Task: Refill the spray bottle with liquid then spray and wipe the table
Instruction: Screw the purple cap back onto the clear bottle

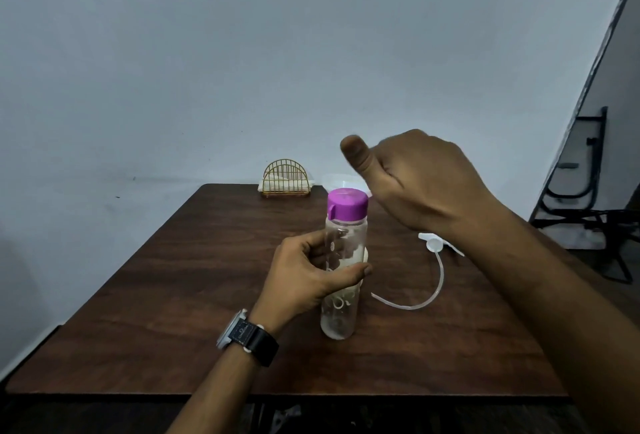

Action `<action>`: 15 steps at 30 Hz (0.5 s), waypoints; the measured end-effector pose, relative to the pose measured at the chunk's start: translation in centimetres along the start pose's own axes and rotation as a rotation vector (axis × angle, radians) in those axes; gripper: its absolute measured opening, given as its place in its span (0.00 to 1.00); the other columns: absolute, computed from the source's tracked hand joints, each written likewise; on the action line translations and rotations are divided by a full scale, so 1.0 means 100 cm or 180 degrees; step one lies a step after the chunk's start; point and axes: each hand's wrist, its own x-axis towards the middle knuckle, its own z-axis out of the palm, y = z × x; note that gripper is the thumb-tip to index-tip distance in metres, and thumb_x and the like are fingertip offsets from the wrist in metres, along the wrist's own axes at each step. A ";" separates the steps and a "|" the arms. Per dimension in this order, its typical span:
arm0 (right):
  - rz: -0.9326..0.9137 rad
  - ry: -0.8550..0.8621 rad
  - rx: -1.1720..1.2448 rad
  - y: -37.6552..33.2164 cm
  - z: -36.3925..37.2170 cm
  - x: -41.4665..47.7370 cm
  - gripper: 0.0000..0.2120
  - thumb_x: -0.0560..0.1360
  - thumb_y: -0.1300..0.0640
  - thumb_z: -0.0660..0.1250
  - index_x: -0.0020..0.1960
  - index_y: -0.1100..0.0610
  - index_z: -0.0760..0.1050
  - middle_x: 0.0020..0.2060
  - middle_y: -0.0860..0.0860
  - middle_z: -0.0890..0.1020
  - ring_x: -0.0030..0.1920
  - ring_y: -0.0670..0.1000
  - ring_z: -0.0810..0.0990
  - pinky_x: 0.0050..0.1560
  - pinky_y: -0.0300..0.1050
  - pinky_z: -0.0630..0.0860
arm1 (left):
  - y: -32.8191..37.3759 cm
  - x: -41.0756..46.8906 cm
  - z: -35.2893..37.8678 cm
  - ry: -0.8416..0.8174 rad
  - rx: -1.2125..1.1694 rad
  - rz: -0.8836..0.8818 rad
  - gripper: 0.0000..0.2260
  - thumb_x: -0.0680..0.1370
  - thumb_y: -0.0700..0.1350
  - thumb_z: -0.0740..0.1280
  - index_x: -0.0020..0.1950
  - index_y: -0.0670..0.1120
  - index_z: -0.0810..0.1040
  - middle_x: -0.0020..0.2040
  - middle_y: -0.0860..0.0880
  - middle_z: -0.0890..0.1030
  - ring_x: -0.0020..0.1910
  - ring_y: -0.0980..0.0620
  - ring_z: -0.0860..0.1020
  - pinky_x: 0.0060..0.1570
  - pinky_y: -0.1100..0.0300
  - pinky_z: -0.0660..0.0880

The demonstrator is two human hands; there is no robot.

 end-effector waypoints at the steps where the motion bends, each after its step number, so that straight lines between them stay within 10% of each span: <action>1: -0.0028 -0.0038 0.0282 0.004 0.000 0.000 0.43 0.78 0.27 0.37 0.37 0.56 0.78 0.38 0.51 0.83 0.40 0.52 0.80 0.42 0.49 0.76 | 0.000 0.000 0.000 -0.0006 0.0006 0.0004 0.21 0.66 0.42 0.85 0.58 0.46 0.87 0.50 0.50 0.89 0.52 0.52 0.88 0.55 0.54 0.84; 6: -0.0202 -0.0814 0.1587 0.005 0.001 -0.003 0.19 0.85 0.41 0.55 0.63 0.44 0.83 0.60 0.38 0.84 0.60 0.37 0.80 0.61 0.39 0.74 | 0.000 0.001 0.001 0.0020 0.0010 0.0049 0.22 0.67 0.42 0.85 0.59 0.46 0.86 0.49 0.51 0.89 0.51 0.54 0.87 0.50 0.59 0.82; 12: 0.0236 -0.0408 0.1322 0.011 -0.005 -0.006 0.32 0.84 0.35 0.48 0.41 0.50 0.84 0.28 0.42 0.81 0.33 0.40 0.80 0.41 0.41 0.70 | -0.001 0.000 -0.003 -0.0004 -0.0078 -0.0004 0.22 0.67 0.40 0.85 0.59 0.45 0.86 0.51 0.50 0.89 0.53 0.51 0.87 0.56 0.54 0.83; 15: 0.0169 -0.0205 0.1484 0.014 -0.001 -0.006 0.24 0.84 0.38 0.56 0.44 0.49 0.84 0.35 0.43 0.84 0.36 0.42 0.80 0.41 0.42 0.72 | 0.000 0.002 -0.002 -0.0074 -0.0057 -0.0005 0.23 0.67 0.41 0.85 0.61 0.45 0.85 0.51 0.50 0.89 0.54 0.52 0.87 0.57 0.53 0.83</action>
